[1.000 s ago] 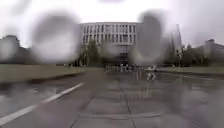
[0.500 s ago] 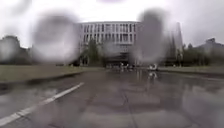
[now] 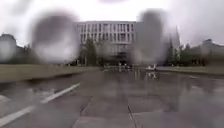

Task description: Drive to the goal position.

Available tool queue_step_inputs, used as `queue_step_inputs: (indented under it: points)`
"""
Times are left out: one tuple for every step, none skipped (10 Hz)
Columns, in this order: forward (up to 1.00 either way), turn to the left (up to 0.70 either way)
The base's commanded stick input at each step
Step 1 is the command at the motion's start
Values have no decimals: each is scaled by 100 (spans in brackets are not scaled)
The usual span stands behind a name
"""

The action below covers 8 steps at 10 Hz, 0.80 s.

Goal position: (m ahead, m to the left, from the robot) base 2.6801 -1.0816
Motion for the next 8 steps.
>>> queue_step_inputs:
  points:
    - [70, 0]
    - [70, 0]
    - [70, 0]
    - [70, 0]
    - [70, -5]
    - [70, -23]
    - [70, -3]
    - [70, 0]
